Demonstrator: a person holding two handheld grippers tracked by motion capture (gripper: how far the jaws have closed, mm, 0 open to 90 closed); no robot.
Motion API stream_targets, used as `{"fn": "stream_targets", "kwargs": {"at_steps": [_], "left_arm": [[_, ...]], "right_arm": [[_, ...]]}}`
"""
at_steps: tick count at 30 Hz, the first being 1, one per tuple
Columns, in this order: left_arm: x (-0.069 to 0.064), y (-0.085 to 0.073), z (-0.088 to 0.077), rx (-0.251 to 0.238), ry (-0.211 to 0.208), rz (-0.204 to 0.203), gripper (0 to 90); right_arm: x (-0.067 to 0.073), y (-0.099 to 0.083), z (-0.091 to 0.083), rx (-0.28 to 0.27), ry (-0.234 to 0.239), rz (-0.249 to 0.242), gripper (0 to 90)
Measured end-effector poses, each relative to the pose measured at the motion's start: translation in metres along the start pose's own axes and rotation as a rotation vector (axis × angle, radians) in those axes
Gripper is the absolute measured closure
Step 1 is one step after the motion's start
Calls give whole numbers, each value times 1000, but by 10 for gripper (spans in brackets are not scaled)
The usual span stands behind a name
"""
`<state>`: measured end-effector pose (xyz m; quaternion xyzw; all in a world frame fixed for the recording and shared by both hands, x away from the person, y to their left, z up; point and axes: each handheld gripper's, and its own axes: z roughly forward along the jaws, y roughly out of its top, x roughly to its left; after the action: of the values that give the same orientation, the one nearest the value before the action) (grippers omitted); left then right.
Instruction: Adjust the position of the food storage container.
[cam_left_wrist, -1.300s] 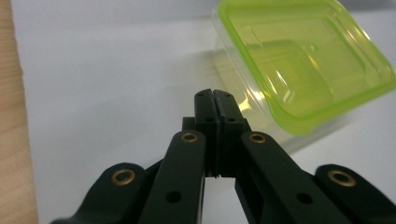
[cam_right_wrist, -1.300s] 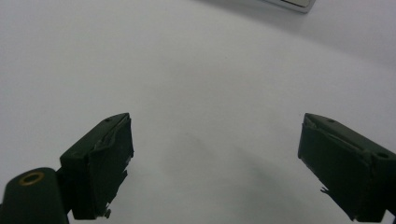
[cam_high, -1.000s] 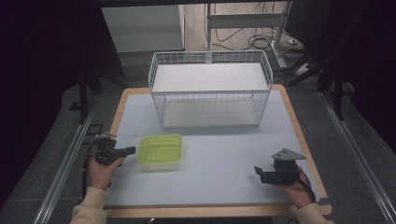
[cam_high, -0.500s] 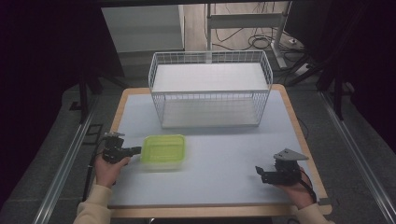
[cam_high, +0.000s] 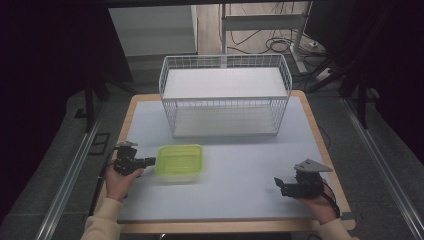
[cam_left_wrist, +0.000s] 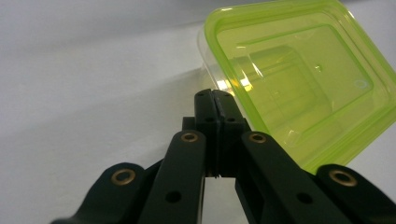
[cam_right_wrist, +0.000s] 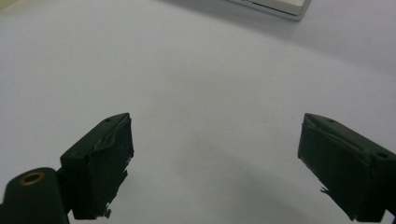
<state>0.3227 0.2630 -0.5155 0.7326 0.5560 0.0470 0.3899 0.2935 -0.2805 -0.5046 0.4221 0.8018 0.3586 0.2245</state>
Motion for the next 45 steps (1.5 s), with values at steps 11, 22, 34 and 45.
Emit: {"fn": "stream_targets", "kwargs": {"at_steps": [11,22,34,45], "left_arm": [[-12,4,11,6,-33,-4,900],[-35,11,28,24,-48,32,900],[-60,22,47,23,-75,55,900],[-84,25,65,58,-111,89,900]], "right_arm": [[3,3,-2,-16,-5,-9,105],[6,4,-2,-3,-10,-26,105],[5,4,-3,-4,-16,-20,105],[7,4,-2,3,-10,-25,106]]}}
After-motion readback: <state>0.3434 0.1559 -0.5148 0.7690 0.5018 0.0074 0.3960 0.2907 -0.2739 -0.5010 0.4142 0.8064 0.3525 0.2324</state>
